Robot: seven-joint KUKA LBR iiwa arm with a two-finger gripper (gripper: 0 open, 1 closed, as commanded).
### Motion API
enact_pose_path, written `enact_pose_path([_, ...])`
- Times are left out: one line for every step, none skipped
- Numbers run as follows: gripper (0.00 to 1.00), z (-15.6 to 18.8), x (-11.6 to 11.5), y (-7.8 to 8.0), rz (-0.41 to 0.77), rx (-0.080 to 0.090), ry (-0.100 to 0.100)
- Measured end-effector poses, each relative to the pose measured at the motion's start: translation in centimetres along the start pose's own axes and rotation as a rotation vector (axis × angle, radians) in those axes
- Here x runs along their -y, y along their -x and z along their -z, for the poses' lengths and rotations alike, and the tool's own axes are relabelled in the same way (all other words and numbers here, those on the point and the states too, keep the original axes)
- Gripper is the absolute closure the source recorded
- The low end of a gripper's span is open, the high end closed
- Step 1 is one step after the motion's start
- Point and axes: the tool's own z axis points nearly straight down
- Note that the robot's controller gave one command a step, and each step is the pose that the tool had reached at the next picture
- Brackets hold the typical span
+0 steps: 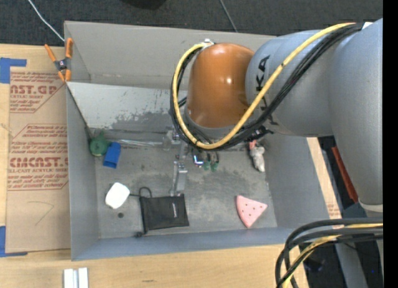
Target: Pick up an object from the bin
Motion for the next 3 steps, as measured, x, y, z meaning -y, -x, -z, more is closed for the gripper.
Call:
enact_pose_path([0.00, -7.0, 0.4, -4.0, 0.230, -0.004, 0.000])
enact_pose_path([0.00, -6.3, 0.7, -6.1, 0.384, -0.003, 0.000])
enact_pose_path([0.00, -8.4, 0.2, -6.4, -0.011, -0.004, 0.001])
